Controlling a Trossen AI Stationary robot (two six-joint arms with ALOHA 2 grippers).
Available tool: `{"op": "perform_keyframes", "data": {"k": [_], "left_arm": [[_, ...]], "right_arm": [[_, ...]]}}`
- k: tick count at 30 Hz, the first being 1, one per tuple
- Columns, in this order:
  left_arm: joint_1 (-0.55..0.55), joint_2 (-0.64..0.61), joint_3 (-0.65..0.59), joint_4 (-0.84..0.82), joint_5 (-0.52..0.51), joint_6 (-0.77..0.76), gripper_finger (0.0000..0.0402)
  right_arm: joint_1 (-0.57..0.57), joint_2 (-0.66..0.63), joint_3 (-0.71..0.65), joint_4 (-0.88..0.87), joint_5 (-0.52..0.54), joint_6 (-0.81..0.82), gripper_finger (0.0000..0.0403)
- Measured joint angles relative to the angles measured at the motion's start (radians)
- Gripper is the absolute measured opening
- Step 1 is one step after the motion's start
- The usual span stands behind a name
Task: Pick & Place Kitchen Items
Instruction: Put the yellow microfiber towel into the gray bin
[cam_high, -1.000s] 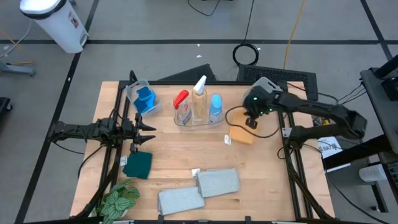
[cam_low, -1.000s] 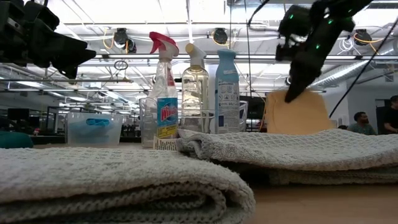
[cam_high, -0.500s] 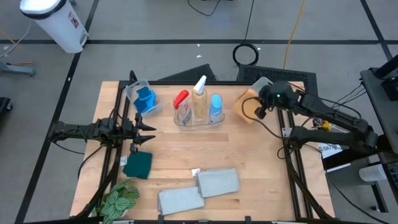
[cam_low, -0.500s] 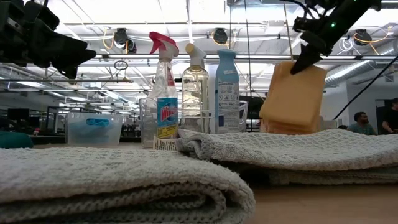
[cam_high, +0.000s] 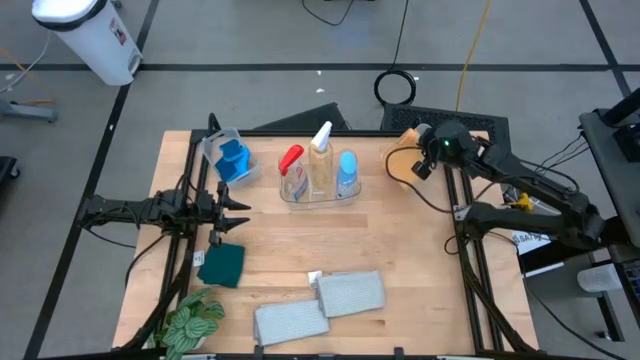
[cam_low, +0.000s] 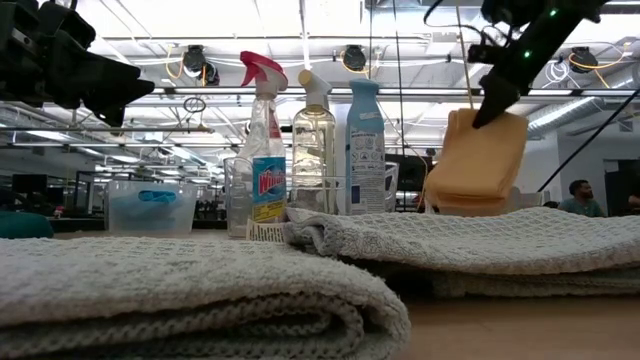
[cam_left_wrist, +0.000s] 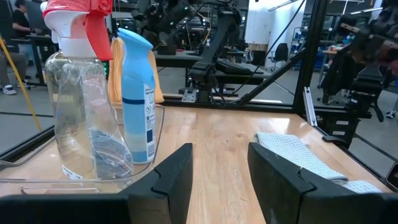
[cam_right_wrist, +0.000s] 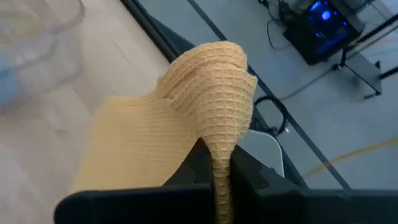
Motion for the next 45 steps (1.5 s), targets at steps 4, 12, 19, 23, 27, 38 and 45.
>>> {"op": "perform_keyframes", "data": {"k": [4,12,19,23,27,38,45], "left_arm": [[0.0,0.0,0.0,0.0,0.0,0.0,0.0159],[0.0,0.0,0.0,0.0,0.0,0.0,0.0159],[0.0,0.0,0.0,0.0,0.0,0.0,0.0159],[0.0,0.0,0.0,0.0,0.0,0.0,0.0159],[0.0,0.0,0.0,0.0,0.0,0.0,0.0159],[0.0,0.0,0.0,0.0,0.0,0.0,0.0159],[0.0,0.0,0.0,0.0,0.0,0.0,0.0159]], "right_arm": [[-0.044,0.056,0.0,0.005,0.041,-0.037,0.0001],[-0.114,0.16,0.0,0.047,0.154,-0.107,0.0002],[-0.155,0.254,0.0,0.117,0.154,-0.138,0.0003],[-0.185,0.312,0.001,0.12,0.154,-0.143,0.0003],[-0.217,0.361,0.001,0.126,0.156,-0.142,0.0003],[-0.312,0.484,0.001,0.184,0.154,-0.144,0.0004],[-0.345,0.571,0.001,0.24,0.152,-0.117,0.0004]]}}
